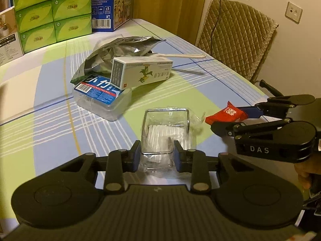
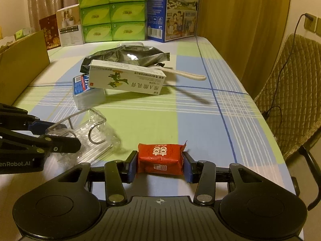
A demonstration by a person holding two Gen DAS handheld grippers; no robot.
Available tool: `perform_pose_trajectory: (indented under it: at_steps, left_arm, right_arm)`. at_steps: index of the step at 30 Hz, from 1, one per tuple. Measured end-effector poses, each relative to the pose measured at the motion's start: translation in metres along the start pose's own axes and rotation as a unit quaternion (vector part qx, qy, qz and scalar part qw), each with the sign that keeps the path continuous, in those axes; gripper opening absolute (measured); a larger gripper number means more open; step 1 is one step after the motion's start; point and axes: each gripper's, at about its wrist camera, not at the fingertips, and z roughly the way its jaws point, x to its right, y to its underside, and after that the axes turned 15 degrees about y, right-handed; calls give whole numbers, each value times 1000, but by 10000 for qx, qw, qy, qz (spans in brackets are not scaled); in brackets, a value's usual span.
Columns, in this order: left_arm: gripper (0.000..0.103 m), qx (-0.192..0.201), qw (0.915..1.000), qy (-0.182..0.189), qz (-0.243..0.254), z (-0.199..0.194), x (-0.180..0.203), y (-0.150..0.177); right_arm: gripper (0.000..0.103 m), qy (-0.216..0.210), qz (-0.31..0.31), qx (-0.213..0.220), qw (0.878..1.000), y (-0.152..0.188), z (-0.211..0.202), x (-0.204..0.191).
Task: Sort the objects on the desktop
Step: 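Lift the red packet and clear tray and carry both toward the cardboard box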
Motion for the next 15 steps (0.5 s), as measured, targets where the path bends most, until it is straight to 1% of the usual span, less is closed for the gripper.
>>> perform_pose_trajectory:
  at_steps: [5, 9, 11, 15]
  left_arm:
    - [34, 24, 10000, -38, -27, 2, -1, -1]
    - [34, 19, 10000, 24, -68, 4, -2, -1]
    - [29, 19, 9999, 81, -101, 4, -4, -2]
    - [26, 59, 9999, -15, -92, 2, 0, -2]
  right_arm:
    - [42, 18, -38, 14, 10000, 0, -1, -1]
    - [40, 16, -41, 17, 10000, 0, -1, -1]
    - [40, 22, -23, 24, 10000, 0, -1, -1]
    - [40, 22, 20, 36, 10000, 0, -3, -1]
